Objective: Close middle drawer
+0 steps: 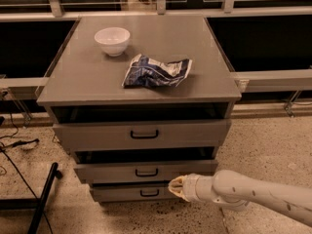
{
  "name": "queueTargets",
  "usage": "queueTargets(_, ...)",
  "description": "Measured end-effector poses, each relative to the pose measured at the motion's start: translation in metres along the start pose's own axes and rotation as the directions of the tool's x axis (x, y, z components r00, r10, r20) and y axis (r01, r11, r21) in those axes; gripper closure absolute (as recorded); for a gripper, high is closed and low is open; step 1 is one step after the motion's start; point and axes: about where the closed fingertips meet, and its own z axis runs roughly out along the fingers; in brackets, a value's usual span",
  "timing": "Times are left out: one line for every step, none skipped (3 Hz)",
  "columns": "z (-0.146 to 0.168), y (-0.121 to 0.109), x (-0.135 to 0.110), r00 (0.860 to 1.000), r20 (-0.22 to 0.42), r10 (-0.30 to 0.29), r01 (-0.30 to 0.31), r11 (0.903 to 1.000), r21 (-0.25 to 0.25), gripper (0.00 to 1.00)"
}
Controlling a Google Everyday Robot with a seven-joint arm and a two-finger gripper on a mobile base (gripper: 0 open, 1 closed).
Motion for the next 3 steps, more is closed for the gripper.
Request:
queueTargets(0.0,0.0,0.0,1.0,0.0,0.0,0.0,1.0,0.0,1.0)
queueTargets(0.01,-0.01,0.006,1.0,0.004,-0.006,0.006,0.999,0.045,1.0)
queueTargets(0.032,-0.028,0.016,1.0,0.013,-0.01,0.009,0.9948,0.101,1.0)
